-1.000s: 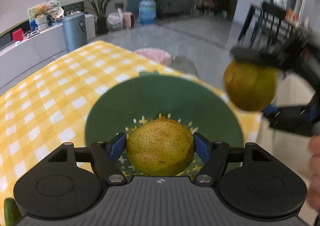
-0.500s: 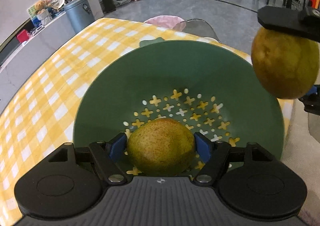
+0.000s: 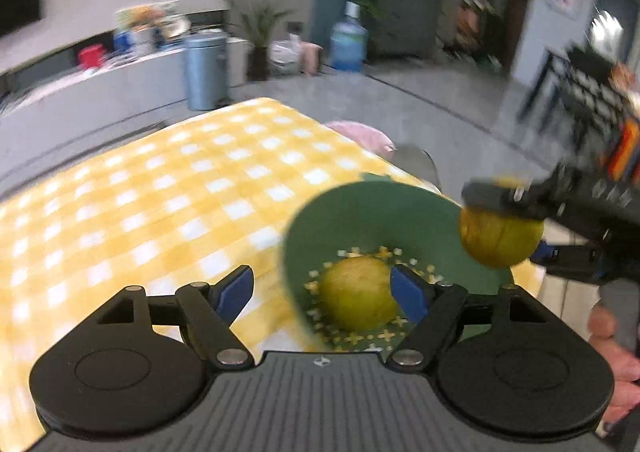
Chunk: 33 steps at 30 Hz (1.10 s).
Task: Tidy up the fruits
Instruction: 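Lower the pear into the colander and open the right gripper while the left gripper returns to the fruit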
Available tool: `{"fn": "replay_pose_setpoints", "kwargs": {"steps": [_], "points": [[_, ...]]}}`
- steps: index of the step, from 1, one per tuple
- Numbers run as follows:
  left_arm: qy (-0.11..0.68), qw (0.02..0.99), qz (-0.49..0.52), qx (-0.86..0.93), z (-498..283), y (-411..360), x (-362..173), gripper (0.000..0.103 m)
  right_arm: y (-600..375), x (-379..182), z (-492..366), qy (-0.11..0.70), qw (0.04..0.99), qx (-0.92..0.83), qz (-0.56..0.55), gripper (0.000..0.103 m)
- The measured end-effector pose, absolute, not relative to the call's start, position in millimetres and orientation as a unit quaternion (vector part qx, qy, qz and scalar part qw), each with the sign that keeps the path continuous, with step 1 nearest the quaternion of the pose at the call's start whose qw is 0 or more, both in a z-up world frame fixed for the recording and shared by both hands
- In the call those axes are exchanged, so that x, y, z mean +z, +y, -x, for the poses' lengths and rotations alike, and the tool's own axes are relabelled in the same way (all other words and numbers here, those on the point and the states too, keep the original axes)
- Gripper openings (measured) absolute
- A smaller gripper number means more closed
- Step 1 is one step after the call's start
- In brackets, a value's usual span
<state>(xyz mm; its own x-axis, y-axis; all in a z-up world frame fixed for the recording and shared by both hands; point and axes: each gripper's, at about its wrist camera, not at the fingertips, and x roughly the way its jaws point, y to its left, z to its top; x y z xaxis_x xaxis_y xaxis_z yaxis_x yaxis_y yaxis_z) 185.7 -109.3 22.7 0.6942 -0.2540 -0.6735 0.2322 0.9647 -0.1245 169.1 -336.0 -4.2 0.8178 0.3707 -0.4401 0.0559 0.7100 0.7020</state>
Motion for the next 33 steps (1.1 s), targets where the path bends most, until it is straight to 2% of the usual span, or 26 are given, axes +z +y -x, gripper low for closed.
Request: {"fn": "replay_pose_setpoints", "kwargs": {"steps": [8, 12, 19, 25, 33], "points": [[0.376, 0.918, 0.094, -0.087, -168, -53, 10, 0.091, -279, 6, -188, 0.381, 0.905, 0.043, -0.186, 0.067], [0.414, 0.901, 0.107, -0.067, -169, -28, -1, 0.091, -256, 8, -186, 0.420, 0.900, 0.043, -0.106, 0.067], [0.415, 0.897, 0.133, -0.078, -161, 1, -6, 0.091, -233, 0, -198, 0.481, 0.874, 0.066, 0.027, 0.067], [0.416, 0.893, 0.154, -0.075, -161, 11, -5, 0.091, -208, -16, -219, 0.535, 0.815, 0.123, 0.188, 0.067], [0.410, 0.890, 0.180, -0.089, -157, 15, 0, 0.091, -209, -31, -265, 0.615, 0.747, 0.168, 0.191, 0.067]]}}
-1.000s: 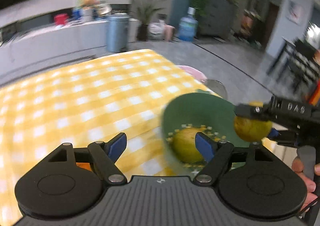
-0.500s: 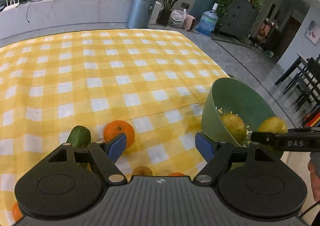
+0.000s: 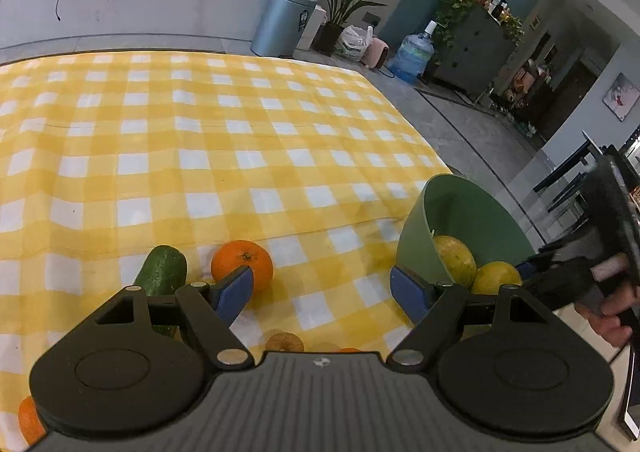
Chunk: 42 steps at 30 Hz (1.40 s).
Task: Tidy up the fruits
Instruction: 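Lower the pear into the colander and open the right gripper while the left gripper returns to the fruit, then move the right gripper back to the fruit and close it on an orange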
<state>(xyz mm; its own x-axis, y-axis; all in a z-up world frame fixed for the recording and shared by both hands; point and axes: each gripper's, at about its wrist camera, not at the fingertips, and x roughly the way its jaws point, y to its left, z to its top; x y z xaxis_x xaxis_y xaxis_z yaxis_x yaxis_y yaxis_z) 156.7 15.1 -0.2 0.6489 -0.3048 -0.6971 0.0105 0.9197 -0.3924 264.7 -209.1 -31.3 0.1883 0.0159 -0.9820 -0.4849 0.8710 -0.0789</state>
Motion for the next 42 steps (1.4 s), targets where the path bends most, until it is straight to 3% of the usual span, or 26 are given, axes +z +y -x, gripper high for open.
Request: {"fn": "replay_pose_setpoints", "kwargs": {"steps": [12, 19, 23, 32, 42], "points": [[0.413, 0.890, 0.172, -0.087, -158, 12, 0, 0.091, -196, -51, -275, 0.643, 0.700, 0.174, 0.259, 0.069], [0.417, 0.889, 0.168, -0.087, -153, 6, 6, 0.090, -193, -35, -271, 0.621, 0.714, 0.165, 0.278, 0.088], [0.403, 0.897, 0.163, -0.085, -143, 5, 20, 0.090, -194, -18, -264, 0.610, 0.724, 0.166, 0.276, 0.093], [0.438, 0.885, 0.151, -0.050, -125, 3, 23, 0.090, -186, 24, -238, 0.581, 0.749, 0.175, 0.266, 0.093], [0.450, 0.882, 0.141, 0.013, -77, 21, 51, 0.090, -148, 59, -185, 0.524, 0.809, 0.197, 0.182, 0.093]]}}
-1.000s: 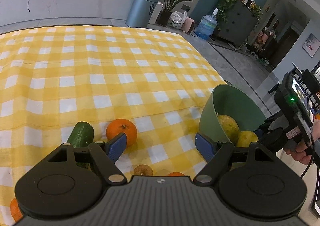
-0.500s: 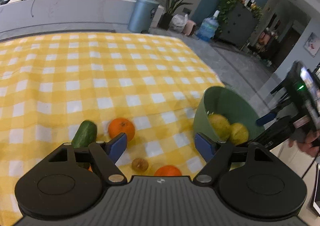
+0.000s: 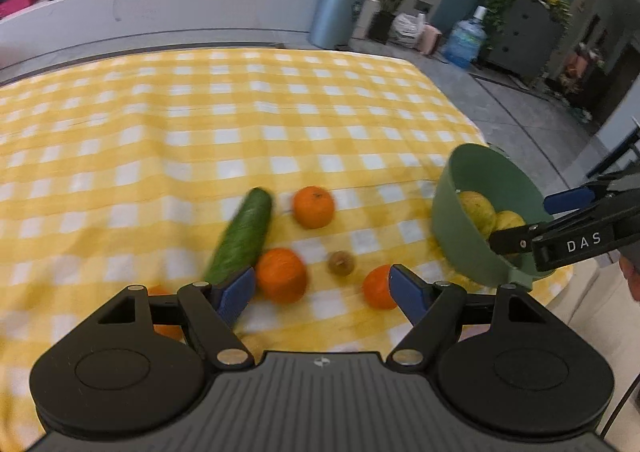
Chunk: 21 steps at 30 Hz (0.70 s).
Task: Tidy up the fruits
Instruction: 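Move the right gripper back to the fruit and close it on an orange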
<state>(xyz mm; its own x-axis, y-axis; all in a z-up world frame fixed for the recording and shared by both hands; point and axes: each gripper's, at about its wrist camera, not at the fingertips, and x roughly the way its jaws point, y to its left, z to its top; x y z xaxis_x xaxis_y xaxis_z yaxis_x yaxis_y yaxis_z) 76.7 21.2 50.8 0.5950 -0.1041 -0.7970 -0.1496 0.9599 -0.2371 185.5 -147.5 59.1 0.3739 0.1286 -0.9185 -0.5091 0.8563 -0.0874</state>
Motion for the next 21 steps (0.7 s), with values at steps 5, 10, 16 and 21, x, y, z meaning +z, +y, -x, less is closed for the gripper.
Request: {"fn": "replay_pose_setpoints", "kwargs": {"steps": [5, 10, 16, 21], "points": [[0.465, 0.870, 0.157, 0.047, -39, 44, 48, 0.090, -120, 67, -146, 0.440, 0.853, 0.228, 0.161, 0.098], [0.484, 0.849, 0.190, 0.092, -8, 76, 30, 0.090, -95, 61, -132, 0.455, 0.838, 0.282, 0.110, 0.099], [0.486, 0.834, 0.242, 0.098, -2, 104, 13, 0.089, -47, 39, -125, 0.511, 0.805, 0.270, 0.135, 0.099], [0.489, 0.825, 0.268, 0.088, -1, 115, 2, 0.089, -19, 30, -114, 0.485, 0.818, 0.270, 0.153, 0.073]]}}
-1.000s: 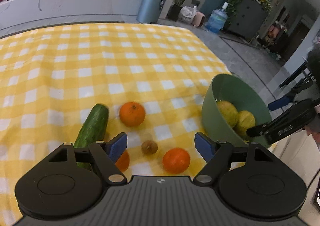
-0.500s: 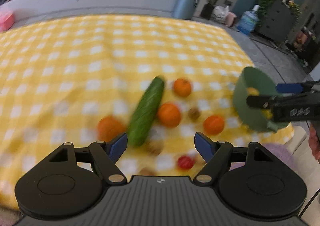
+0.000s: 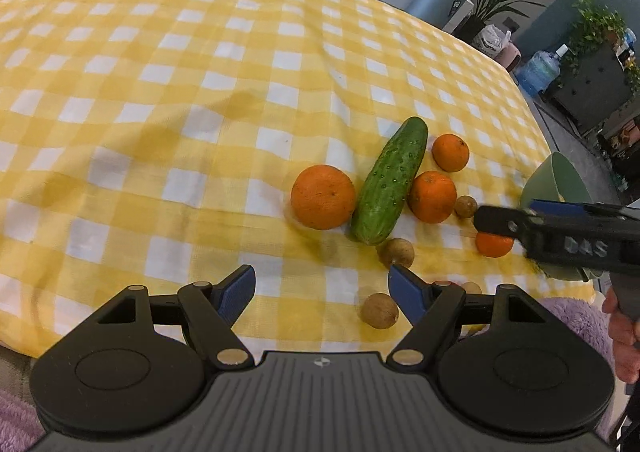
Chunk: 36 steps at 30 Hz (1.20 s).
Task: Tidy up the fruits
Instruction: 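Move the right gripper back to the fruit and close it on an orange, then hold the orange in the right gripper while the left gripper grasps another orange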
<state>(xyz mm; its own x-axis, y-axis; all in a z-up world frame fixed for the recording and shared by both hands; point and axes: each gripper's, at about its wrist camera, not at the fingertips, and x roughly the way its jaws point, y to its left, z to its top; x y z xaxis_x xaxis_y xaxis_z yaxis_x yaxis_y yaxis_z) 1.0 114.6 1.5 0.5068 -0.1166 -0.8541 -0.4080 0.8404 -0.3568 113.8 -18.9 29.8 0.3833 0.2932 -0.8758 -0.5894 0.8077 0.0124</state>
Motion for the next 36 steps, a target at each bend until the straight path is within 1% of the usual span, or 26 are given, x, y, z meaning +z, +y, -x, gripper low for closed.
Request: {"fn": "replay_pose_setpoints", "kwargs": {"steps": [2, 4, 8, 20, 22, 23, 27, 31, 34, 36], "points": [[0.489, 0.823, 0.276, 0.084, -2, 117, -2, 0.089, -13, 23, -123, 0.488, 0.819, 0.267, 0.137, 0.051], [0.489, 0.821, 0.282, 0.081, -4, 120, -5, 0.089, -5, 15, -131, 0.496, 0.818, 0.262, 0.129, 0.042], [0.488, 0.820, 0.289, 0.081, -6, 126, -9, 0.089, 7, 1, -145, 0.506, 0.817, 0.236, 0.146, 0.034], [0.494, 0.814, 0.299, 0.071, -12, 131, -16, 0.089, 0, -9, -169, 0.549, 0.790, 0.261, 0.085, 0.035], [0.492, 0.814, 0.300, 0.072, -13, 132, -15, 0.089, 6, -16, -169, 0.557, 0.780, 0.270, 0.089, 0.035], [0.492, 0.814, 0.300, 0.073, -13, 132, -14, 0.089, 10, -19, -170, 0.563, 0.774, 0.275, 0.090, 0.037], [0.496, 0.811, 0.301, 0.076, -14, 132, -17, 0.089, 22, -24, -166, 0.552, 0.777, 0.273, 0.131, 0.037], [0.500, 0.807, 0.304, 0.079, -15, 134, -19, 0.089, 21, -25, -167, 0.558, 0.771, 0.276, 0.134, 0.037], [0.499, 0.808, 0.303, 0.078, -15, 134, -19, 0.089, 19, -27, -169, 0.564, 0.770, 0.272, 0.123, 0.041], [0.498, 0.809, 0.304, 0.078, -14, 134, -19, 0.089, 19, -27, -169, 0.563, 0.771, 0.272, 0.125, 0.041]]}}
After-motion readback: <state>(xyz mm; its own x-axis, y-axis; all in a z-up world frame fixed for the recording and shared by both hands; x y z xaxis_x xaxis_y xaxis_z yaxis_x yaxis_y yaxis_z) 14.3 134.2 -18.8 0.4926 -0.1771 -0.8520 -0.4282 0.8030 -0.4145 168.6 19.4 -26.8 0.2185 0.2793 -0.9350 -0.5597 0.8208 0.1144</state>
